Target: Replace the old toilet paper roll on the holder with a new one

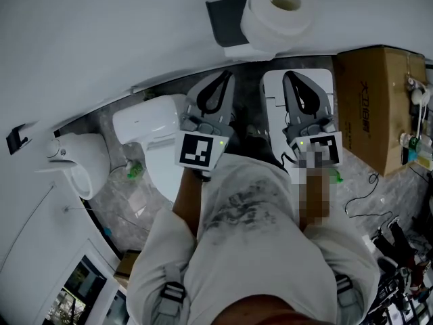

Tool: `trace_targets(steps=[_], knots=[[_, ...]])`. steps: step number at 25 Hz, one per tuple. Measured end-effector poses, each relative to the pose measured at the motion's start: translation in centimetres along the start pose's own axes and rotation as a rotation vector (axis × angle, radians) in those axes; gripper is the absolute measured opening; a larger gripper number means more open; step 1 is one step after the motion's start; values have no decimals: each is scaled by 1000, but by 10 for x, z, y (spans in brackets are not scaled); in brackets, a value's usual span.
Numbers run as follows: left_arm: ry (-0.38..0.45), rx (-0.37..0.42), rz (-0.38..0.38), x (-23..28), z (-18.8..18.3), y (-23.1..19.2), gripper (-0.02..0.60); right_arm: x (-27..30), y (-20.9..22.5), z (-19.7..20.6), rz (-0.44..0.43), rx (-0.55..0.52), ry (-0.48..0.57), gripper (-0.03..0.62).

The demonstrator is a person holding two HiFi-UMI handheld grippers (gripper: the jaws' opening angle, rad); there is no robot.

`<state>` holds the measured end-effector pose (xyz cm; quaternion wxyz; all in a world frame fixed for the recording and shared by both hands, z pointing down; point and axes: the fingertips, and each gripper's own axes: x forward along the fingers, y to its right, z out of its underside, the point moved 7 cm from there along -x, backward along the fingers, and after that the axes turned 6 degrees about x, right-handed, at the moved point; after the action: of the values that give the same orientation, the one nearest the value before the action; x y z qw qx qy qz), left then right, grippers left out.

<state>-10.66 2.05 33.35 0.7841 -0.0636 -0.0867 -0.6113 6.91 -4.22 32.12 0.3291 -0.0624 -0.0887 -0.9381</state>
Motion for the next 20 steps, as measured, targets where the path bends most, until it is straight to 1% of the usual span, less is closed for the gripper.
trace_targets(steps=[5,10,14,20], knots=[[-5,-2,0,11,8,-6,32,9,9,8,7,-8,-13,2],[-4,4,3,17,13,-13,74,16,13,14,14,-12,-20,2],[-14,10,24,24,18,-17,108,23,15,16,21,-14,-23,2],[-5,22,54,35,20,-20,163,35,23,19,48,-25,-11,2]])
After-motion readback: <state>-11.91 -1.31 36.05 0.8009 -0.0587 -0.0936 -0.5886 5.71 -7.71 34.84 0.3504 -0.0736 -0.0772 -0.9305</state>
